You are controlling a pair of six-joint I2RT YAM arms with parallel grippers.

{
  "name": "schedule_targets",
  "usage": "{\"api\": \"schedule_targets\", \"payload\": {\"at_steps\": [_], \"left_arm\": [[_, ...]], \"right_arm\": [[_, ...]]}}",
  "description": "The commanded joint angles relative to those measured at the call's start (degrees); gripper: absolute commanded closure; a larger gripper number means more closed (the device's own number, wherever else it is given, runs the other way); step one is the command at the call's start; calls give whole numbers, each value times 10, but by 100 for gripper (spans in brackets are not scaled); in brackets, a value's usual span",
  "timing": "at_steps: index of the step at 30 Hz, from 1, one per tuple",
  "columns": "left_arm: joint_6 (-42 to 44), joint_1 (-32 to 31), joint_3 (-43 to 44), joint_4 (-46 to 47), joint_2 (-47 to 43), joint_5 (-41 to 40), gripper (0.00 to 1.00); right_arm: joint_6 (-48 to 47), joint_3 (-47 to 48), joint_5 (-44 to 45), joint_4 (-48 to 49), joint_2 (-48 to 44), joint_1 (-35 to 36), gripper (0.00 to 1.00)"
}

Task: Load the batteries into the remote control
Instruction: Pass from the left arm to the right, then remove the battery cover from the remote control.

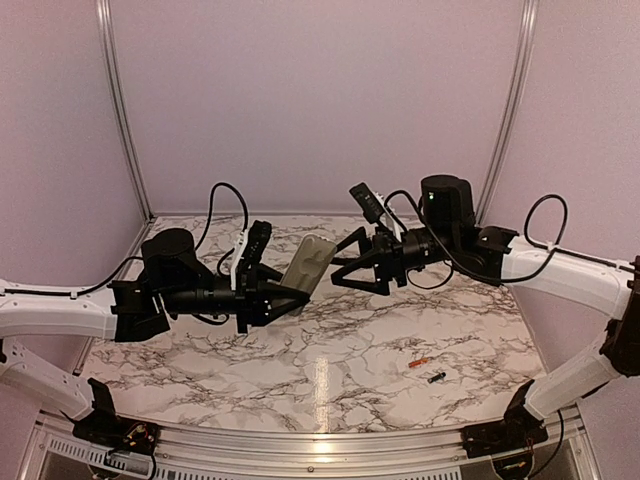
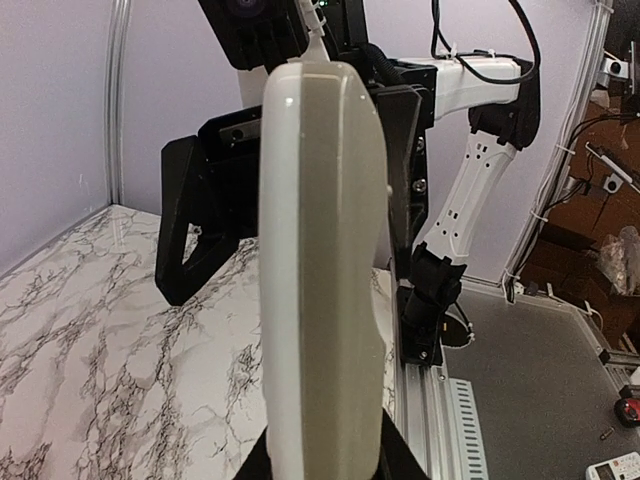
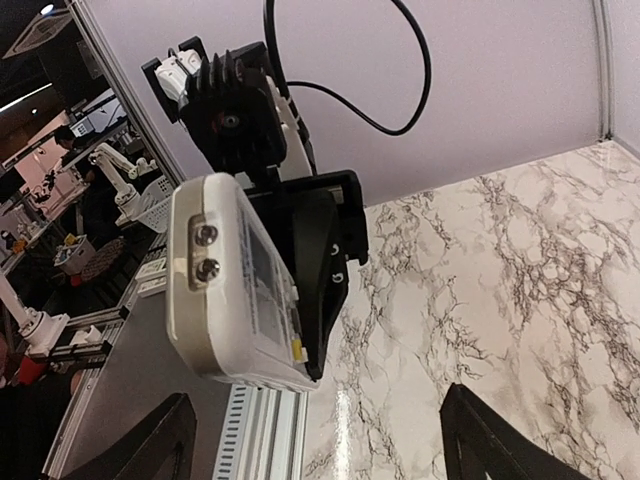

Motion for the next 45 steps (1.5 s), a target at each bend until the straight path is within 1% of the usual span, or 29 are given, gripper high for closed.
{"api": "schedule_targets", "payload": {"at_steps": [1,4,6,8,11,17,19,21,25,26,28,30,31,32,34,37,39,43,45], "left_arm": [[-53,7,0,68,17,44,88],[-61,7,1,75,29,52,88],[-65,7,2,80,36,54,87],[-68,7,2,80,41,55,87],[-71,7,2,85,45,51,87],[-89,8,3,107,57,52,86],[-97,10,5,112,61,54,86],[-100,12,5,115,64,55,85],[-108,18,-3,116,61,44,75],[-107,21,-6,113,58,39,68],[-99,25,-13,100,45,18,54],[-74,27,-20,74,21,-9,35],[-59,27,-20,56,9,-31,29],[-42,27,-20,33,-3,-49,26],[-3,27,-21,-7,-30,-100,23],[61,24,-23,-67,-59,-152,22],[119,10,-22,-112,-67,-185,23],[219,-37,-5,-194,-38,-277,24],[262,-56,10,-230,-12,-303,27]], "right_arm": [[35,23,-30,64,17,11,20],[64,20,-42,107,23,12,26],[73,21,-47,119,27,14,32],[74,24,-45,120,31,18,36],[72,27,-38,114,36,19,45],[77,30,-35,111,49,21,61],[78,30,-37,112,50,21,67],[78,29,-39,112,50,22,76],[80,28,-41,106,51,22,98],[80,27,-38,103,53,22,100],[81,27,-34,95,57,21,100],[80,27,-28,78,62,20,100],[78,27,-24,68,65,18,100],[78,27,-22,59,67,13,100],[82,23,-14,42,71,2,100],[102,11,-1,24,78,-25,100],[117,5,3,14,85,-43,100],[108,16,19,-56,108,-58,100],[99,22,19,-82,121,-58,100]]}}
